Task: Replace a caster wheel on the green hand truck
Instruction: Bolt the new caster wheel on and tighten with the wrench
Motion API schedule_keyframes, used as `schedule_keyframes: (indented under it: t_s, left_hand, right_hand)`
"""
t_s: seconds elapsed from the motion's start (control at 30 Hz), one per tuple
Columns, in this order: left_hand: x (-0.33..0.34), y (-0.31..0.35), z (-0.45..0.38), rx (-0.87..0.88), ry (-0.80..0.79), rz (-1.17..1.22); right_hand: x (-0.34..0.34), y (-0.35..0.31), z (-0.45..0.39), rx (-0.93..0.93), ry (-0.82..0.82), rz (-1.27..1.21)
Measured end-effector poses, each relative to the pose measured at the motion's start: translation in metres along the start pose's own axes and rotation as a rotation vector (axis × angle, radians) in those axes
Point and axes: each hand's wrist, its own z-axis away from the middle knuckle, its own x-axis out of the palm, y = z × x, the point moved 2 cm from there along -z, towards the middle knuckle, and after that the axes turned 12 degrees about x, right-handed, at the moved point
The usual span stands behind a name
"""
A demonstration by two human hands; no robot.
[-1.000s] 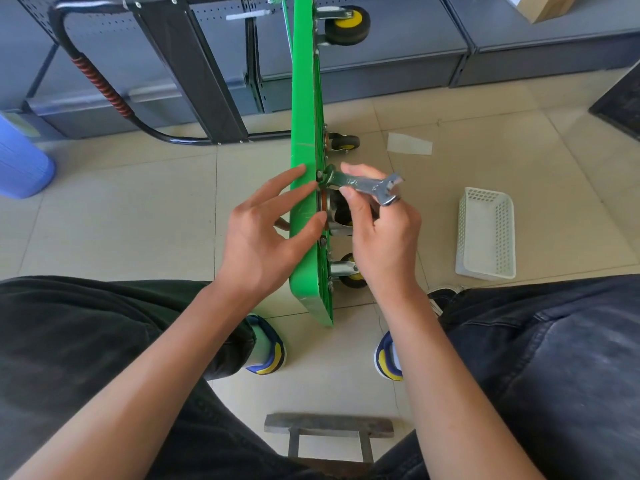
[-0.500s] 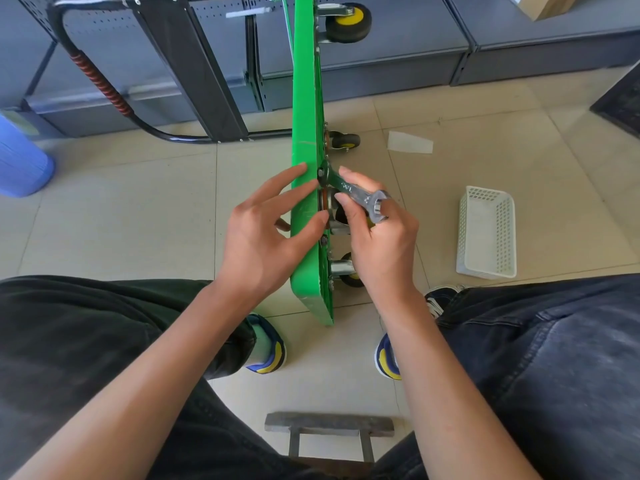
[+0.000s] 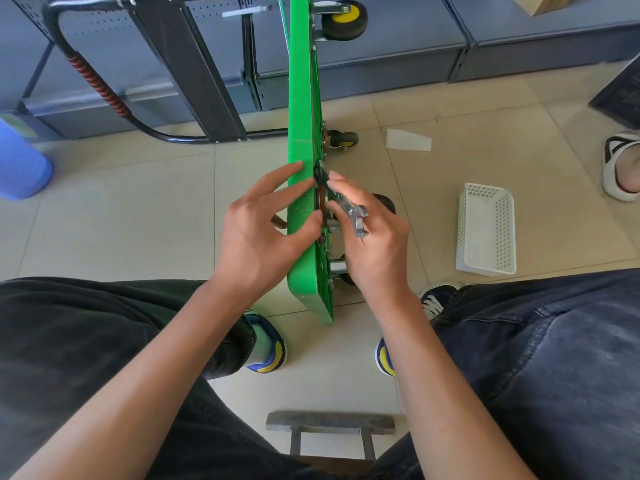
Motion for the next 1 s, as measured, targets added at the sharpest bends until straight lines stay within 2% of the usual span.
schedule_keyframes:
  t_s: [0.3,1.0]
  left_hand:
    - [0.001,0.001,0.000,-0.001,-0.003,0.000]
    - [0.001,0.000,0.001,-0.004,0.010,0.001]
  right_hand:
    - [-0.002,-0.005,-0.021,0.074,0.022,0.004]
    - [0.026,0.008,-0.084,0.219,-0.109,-0.029]
